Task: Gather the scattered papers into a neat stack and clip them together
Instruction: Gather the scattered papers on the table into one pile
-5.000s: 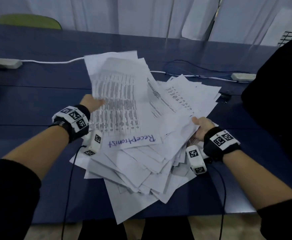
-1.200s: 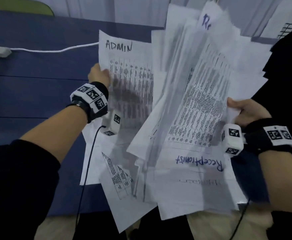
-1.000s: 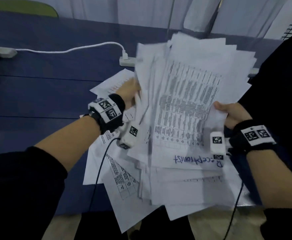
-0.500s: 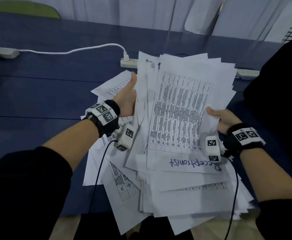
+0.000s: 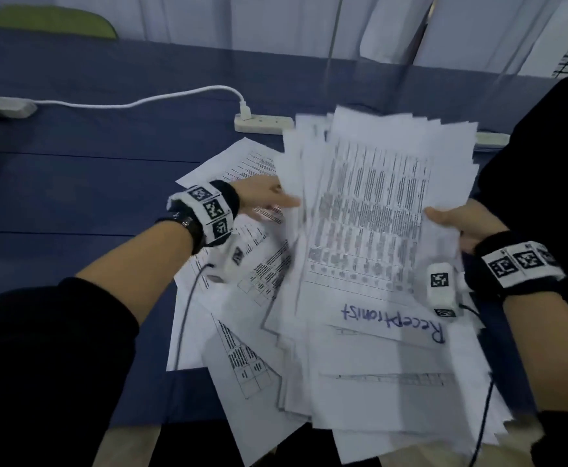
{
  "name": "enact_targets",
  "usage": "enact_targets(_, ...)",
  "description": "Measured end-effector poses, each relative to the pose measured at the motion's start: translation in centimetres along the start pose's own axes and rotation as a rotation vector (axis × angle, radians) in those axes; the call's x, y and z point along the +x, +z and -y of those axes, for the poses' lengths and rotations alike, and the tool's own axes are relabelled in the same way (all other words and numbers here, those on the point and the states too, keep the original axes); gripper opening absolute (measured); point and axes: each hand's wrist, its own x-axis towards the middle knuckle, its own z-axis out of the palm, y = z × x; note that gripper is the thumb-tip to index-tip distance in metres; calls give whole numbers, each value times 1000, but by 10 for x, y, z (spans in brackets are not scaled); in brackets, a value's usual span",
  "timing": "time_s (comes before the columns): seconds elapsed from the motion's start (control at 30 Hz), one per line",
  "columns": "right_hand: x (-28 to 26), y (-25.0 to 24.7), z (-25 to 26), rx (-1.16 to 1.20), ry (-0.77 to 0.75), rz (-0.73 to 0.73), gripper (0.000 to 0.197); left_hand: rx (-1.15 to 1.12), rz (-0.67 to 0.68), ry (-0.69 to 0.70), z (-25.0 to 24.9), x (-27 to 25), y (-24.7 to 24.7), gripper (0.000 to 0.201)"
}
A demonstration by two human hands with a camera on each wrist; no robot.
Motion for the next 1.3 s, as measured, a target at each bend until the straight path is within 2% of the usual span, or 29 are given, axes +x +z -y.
enact_targets(0.07, 1, -6, -6, -189, 69, -90, 42, 534, 22, -83, 15, 5, -7, 73)
enact_targets(0.1, 5, -10, -12, -293, 124, -148, 36, 665, 42, -112, 23, 5, -9, 90)
enact_targets(0.2, 2, -8, -21, -432, 258, -170, 57, 895, 72, -153, 35, 4, -11, 121)
enact_targets(0.23, -1, -8, -22, -429, 292, -165, 64, 952, 55, -168, 37, 3, -11, 123)
enact_targets(0.33, 0, -9, -23, -322, 331, -147, 83, 1015, -29, -200, 33, 0, -9, 94)
enact_targets(0.4, -6, -10, -24, -138, 359, -101, 103, 1025, -36, -232, 29, -2, -8, 90)
enact_targets(0.43, -8, -11, -26, -63, 369, -105, 106, 1036, -32, -245, 28, -2, -7, 91)
enact_targets(0.5, -10, -9, -27, 18, 386, -94, 97, 1064, -12, -251, 24, -5, -2, 93)
enact_targets(0.57, -9, -2, -28, -44, 394, -100, 78, 1097, 22, -226, 23, -10, 3, 94)
enact_targets(0.67, -2, 12, -34, -189, 298, -258, 43, 1104, 82, -194, 19, -18, 8, 92)
enact_targets(0.73, -1, 18, -39, -220, 291, -313, 53, 1086, 111, -210, 19, -20, 10, 93)
enact_targets(0.8, 2, 22, -38, -248, 261, -327, 54, 1092, 116, -218, 21, -22, 13, 96)
enact_targets(0.9, -3, 23, -29, -272, 271, -306, 57, 1146, 46, -236, 33, -17, 17, 91)
enact_targets(1.0, -7, 19, -23, -173, 265, -314, 62, 1082, -51, -319, 36, -14, 13, 86)
enact_targets(1.07, -8, 11, -21, -119, 289, -301, 74, 1009, -113, -364, 34, -11, 9, 94)
enact_targets(1.13, -10, 8, -20, -32, 346, -210, 99, 968, -150, -382, 29, -9, 10, 95)
enact_targets(1.2, -2, 0, -28, 2, 363, -210, 110, 958, -177, -345, 22, -7, 17, 74)
enact_targets(1.27, 21, -15, -49, 21, 343, -205, 118, 922, -184, -245, 15, -4, 25, 48)
enact_targets(1.3, 27, -16, -54, 41, 310, -210, 124, 873, -170, -199, 12, -2, 28, 42)
